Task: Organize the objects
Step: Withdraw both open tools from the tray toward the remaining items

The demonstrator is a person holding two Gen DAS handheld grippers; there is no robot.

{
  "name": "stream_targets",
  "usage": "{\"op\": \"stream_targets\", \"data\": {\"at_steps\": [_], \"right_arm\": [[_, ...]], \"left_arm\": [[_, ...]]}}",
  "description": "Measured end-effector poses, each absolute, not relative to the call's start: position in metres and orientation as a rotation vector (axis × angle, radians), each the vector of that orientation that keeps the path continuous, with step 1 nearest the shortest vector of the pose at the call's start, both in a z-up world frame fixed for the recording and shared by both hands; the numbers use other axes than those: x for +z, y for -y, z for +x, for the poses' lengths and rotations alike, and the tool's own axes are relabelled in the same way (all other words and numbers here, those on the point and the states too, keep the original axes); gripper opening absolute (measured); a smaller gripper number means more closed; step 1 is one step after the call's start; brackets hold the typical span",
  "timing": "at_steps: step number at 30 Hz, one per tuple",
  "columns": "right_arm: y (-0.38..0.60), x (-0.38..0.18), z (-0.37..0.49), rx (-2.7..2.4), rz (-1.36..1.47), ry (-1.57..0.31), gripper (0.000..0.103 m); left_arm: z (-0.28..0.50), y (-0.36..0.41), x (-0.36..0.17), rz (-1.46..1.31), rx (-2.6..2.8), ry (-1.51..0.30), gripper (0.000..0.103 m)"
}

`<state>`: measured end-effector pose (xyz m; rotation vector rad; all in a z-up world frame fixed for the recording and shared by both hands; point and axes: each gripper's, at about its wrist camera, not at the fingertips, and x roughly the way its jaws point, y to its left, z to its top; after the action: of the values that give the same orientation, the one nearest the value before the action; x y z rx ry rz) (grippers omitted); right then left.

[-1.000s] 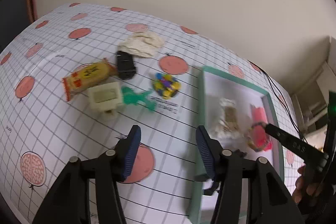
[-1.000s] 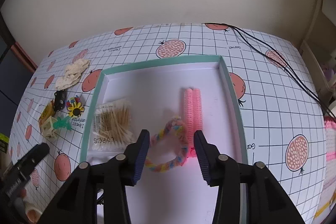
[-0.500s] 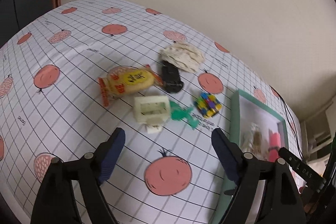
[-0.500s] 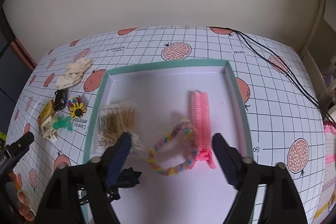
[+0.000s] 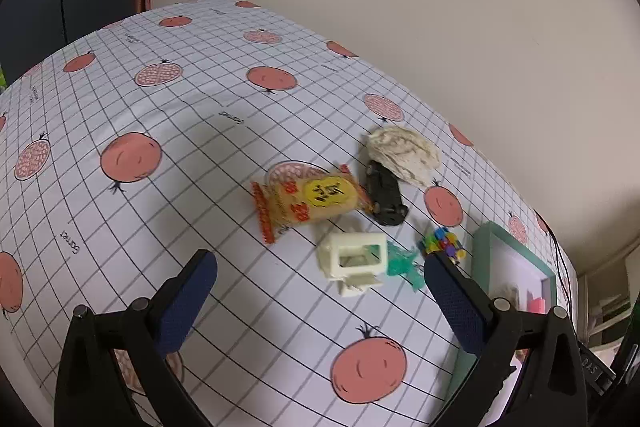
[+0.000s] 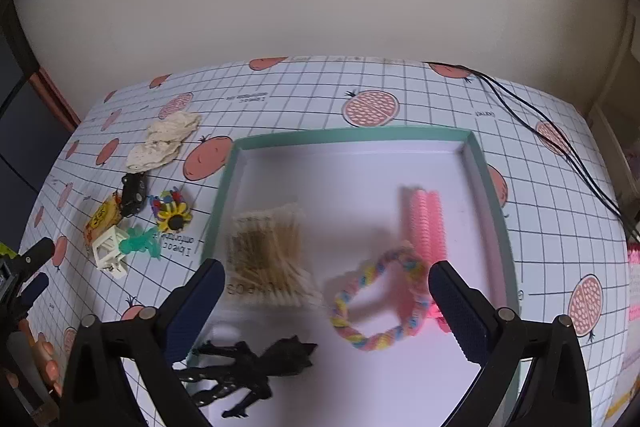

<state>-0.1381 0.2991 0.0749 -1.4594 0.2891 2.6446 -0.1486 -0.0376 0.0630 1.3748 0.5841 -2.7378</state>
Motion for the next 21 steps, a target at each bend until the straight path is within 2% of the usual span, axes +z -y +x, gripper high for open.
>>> {"op": "stream_targets", "data": {"at_steps": [11,21], "right_arm": [[-0.248,0.089,-0.158,2.749,-1.439,-0.244,0.103],[-0.201,0.083,-0.178,2.825,-1.478,-0.226,0.102]], "left_arm": [[-0.156,0.07,0.059,1.344,-2.709,-0.635,0.103],[-0.166,0.081,0.057,1.333,-2.753,-0.609,0.103]]}}
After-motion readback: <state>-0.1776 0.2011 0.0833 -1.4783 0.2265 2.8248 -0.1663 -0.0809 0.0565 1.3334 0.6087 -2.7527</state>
